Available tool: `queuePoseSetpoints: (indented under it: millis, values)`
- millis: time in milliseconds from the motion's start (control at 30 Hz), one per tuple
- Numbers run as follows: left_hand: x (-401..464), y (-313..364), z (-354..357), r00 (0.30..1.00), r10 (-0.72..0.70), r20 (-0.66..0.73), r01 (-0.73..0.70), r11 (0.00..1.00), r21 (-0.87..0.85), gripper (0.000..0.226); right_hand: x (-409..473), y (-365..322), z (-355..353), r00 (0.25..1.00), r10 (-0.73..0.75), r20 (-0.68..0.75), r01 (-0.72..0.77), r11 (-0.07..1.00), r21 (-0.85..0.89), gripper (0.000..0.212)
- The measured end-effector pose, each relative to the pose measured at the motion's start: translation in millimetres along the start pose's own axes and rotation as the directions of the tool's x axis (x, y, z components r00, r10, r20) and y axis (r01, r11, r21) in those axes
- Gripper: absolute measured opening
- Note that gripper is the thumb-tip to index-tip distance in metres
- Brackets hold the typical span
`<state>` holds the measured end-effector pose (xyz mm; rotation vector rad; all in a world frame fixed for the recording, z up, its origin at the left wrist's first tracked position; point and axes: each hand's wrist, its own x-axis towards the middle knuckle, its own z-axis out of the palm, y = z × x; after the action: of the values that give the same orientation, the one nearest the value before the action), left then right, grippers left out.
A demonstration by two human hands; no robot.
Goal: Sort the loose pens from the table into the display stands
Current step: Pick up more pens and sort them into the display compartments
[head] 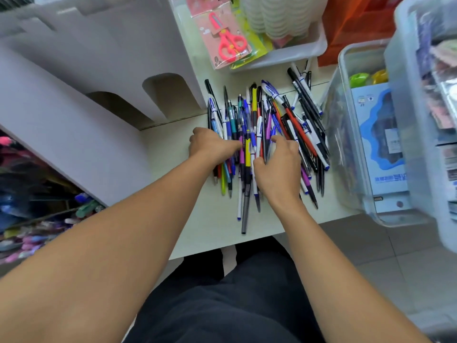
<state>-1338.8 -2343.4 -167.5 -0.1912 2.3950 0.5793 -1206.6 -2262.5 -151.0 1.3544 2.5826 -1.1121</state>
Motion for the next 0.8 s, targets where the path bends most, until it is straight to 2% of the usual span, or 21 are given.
queuePoseSetpoints:
  millis: [67,133,267,367,533,633,733,800]
  values:
    - [3.5,8.9,3.6,1.000,-0.003,-0.023,0.003,1.000,0.003,0.104,-10.4,4.2,-3.2,0.998,-0.039,-0.052,0.039,0.999,-0.006,0.030]
    - [5.8,14.3,3.9,0.999,0.016,-0.034,-0.014,0.999,0.048,0.099,-15.5,9.0,-0.3,0.999,-0.038,0.007,0.038,0.999,-0.001,0.020]
    - [7.9,7.1,-2.6,0.984,0.169,-0.054,-0.152,0.960,0.235,0.048,-16.2,14.0,10.6,0.970,-0.008,0.244,0.029,0.996,-0.081,0.029]
    - [9.1,-0.3,-5.9,0.974,0.217,-0.062,-0.191,0.938,0.291,0.039,-15.7,13.0,16.0,0.955,0.000,0.295,0.056,0.982,-0.179,0.028]
    - [8.9,-2.5,-15.6,0.973,0.232,-0.018,-0.215,0.927,0.306,0.035,-8.1,6.5,20.0,0.983,-0.002,0.184,0.027,0.990,-0.135,0.028]
    - [5.4,-19.0,-24.0,0.982,0.190,0.016,-0.187,0.944,0.273,0.029,-0.9,5.2,15.2,0.988,-0.027,0.152,0.047,0.990,-0.131,0.028]
    - [-7.2,-38.9,-37.5,0.985,0.148,0.084,-0.159,0.976,0.151,0.021,0.7,5.2,0.6,0.991,-0.088,0.102,0.105,0.980,-0.167,0.027]
    - [-21.7,-51.5,-50.3,0.985,0.135,0.112,-0.136,0.991,0.010,0.017,-0.4,1.7,-10.9,0.986,-0.157,0.059,0.163,0.980,-0.116,0.028]
